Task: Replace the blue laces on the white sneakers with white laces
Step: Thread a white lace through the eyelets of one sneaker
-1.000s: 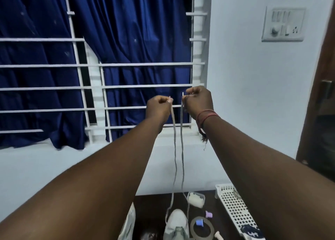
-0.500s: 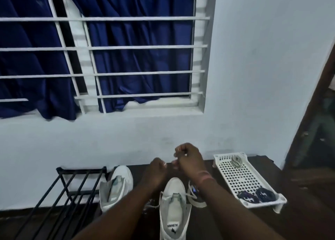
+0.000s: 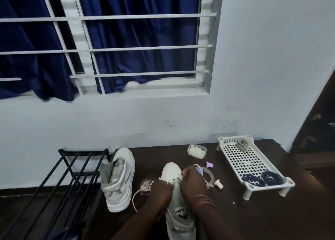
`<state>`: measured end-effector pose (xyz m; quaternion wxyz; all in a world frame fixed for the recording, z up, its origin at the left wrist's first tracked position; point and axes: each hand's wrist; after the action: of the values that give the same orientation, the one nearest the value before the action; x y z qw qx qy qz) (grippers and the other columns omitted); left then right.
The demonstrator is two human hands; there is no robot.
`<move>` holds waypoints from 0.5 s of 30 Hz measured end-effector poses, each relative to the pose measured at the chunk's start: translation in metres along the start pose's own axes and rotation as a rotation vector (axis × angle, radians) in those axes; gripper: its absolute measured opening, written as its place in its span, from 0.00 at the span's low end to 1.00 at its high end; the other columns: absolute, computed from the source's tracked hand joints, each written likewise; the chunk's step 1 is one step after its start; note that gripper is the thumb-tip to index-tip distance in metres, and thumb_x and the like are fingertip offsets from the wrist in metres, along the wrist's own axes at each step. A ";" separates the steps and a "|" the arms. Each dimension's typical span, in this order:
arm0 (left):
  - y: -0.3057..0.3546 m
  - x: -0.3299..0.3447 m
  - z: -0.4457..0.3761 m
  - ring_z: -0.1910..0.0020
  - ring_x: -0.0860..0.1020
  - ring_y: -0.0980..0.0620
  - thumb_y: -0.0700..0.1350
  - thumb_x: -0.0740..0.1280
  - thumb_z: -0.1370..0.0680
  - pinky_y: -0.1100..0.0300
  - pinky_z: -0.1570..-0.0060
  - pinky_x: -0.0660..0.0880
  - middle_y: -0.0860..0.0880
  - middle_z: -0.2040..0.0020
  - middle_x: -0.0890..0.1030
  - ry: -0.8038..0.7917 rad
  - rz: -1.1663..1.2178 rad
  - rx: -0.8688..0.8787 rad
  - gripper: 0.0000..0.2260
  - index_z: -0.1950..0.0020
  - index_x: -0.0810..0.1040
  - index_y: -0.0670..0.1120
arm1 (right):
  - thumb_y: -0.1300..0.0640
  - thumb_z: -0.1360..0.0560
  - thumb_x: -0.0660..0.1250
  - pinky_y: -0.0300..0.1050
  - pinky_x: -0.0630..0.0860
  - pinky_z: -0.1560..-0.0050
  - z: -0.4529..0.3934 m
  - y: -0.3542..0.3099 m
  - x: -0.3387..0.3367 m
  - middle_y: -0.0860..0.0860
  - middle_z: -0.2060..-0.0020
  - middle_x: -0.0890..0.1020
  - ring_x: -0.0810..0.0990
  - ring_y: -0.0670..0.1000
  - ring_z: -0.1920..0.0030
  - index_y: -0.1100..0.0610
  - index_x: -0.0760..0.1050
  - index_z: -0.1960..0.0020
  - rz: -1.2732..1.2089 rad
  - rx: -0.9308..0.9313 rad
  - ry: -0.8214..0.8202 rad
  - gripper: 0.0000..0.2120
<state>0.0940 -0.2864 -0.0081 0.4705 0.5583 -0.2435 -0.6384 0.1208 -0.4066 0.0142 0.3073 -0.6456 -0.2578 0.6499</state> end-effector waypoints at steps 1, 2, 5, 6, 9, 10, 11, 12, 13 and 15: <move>0.000 -0.001 0.004 0.56 0.82 0.47 0.46 0.64 0.22 0.53 0.57 0.75 0.44 0.59 0.84 0.013 0.021 0.003 0.12 0.59 0.81 0.41 | 0.64 0.25 0.59 0.42 0.70 0.55 0.000 0.001 0.000 0.50 0.57 0.80 0.80 0.54 0.50 0.53 0.73 0.54 0.023 -0.020 -0.002 0.08; -0.001 -0.003 0.004 0.56 0.81 0.47 0.44 0.65 0.20 0.53 0.59 0.73 0.46 0.61 0.82 0.029 0.030 0.000 0.11 0.61 0.80 0.43 | 0.64 0.25 0.60 0.43 0.71 0.54 -0.001 0.002 0.000 0.51 0.56 0.82 0.80 0.54 0.50 0.54 0.75 0.54 0.043 -0.049 0.009 0.08; -0.005 -0.008 0.001 0.63 0.79 0.52 0.45 0.68 0.23 0.54 0.60 0.73 0.49 0.66 0.82 0.044 0.019 0.029 0.13 0.68 0.79 0.47 | 0.65 0.29 0.62 0.46 0.73 0.50 -0.010 0.005 0.001 0.52 0.55 0.83 0.81 0.55 0.51 0.55 0.80 0.54 0.048 -0.159 0.053 0.11; -0.007 -0.009 0.000 0.63 0.80 0.53 0.46 0.68 0.25 0.54 0.58 0.75 0.49 0.65 0.84 0.049 0.035 0.018 0.11 0.67 0.80 0.47 | 0.65 0.29 0.63 0.46 0.73 0.48 -0.013 0.004 0.001 0.52 0.55 0.83 0.80 0.54 0.50 0.54 0.81 0.54 0.059 -0.199 0.039 0.11; -0.006 -0.010 -0.001 0.59 0.81 0.52 0.44 0.64 0.30 0.56 0.56 0.75 0.52 0.62 0.84 0.054 0.016 0.014 0.09 0.60 0.84 0.49 | 0.60 0.28 0.63 0.45 0.71 0.46 -0.013 -0.003 0.003 0.47 0.53 0.84 0.80 0.50 0.48 0.50 0.82 0.54 0.227 -0.277 -0.053 0.11; -0.007 -0.009 -0.001 0.60 0.80 0.52 0.41 0.64 0.28 0.57 0.56 0.74 0.52 0.62 0.83 0.054 0.009 0.019 0.09 0.59 0.84 0.48 | 0.59 0.28 0.62 0.45 0.70 0.45 -0.013 -0.003 0.005 0.47 0.53 0.84 0.80 0.50 0.48 0.49 0.82 0.54 0.287 -0.293 -0.069 0.11; -0.010 -0.009 -0.003 0.61 0.79 0.53 0.38 0.65 0.27 0.58 0.58 0.73 0.52 0.63 0.83 0.060 -0.002 0.019 0.09 0.58 0.84 0.47 | 0.58 0.28 0.62 0.46 0.71 0.46 -0.012 -0.002 0.006 0.47 0.53 0.84 0.80 0.51 0.48 0.50 0.82 0.54 0.333 -0.310 -0.074 0.11; -0.013 -0.009 -0.005 0.62 0.79 0.53 0.36 0.65 0.26 0.58 0.59 0.73 0.52 0.64 0.83 0.061 -0.008 0.017 0.10 0.60 0.84 0.46 | 0.59 0.28 0.61 0.45 0.73 0.49 -0.014 0.001 0.007 0.48 0.54 0.84 0.80 0.52 0.50 0.50 0.82 0.55 0.363 -0.331 -0.073 0.11; -0.015 -0.010 -0.007 0.63 0.79 0.52 0.36 0.65 0.26 0.57 0.61 0.73 0.50 0.65 0.83 0.056 -0.015 0.013 0.10 0.61 0.84 0.44 | 0.59 0.29 0.61 0.45 0.75 0.52 -0.015 0.004 0.008 0.50 0.56 0.84 0.81 0.53 0.51 0.52 0.82 0.56 0.385 -0.345 -0.079 0.11; -0.019 -0.013 -0.012 0.64 0.80 0.51 0.38 0.65 0.29 0.50 0.60 0.76 0.43 0.64 0.84 0.027 -0.004 -0.015 0.07 0.61 0.84 0.39 | 0.59 0.28 0.61 0.45 0.77 0.54 -0.017 0.010 0.008 0.51 0.57 0.84 0.82 0.55 0.53 0.54 0.82 0.57 0.389 -0.349 -0.091 0.11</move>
<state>0.0982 -0.2641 -0.0204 0.4767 0.5640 -0.2311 -0.6335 0.1373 -0.4084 0.0006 0.0486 -0.6962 -0.2507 0.6709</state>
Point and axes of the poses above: each hand's wrist, its own z-axis away from the middle knuckle, its own x-axis out of the palm, y = z × x
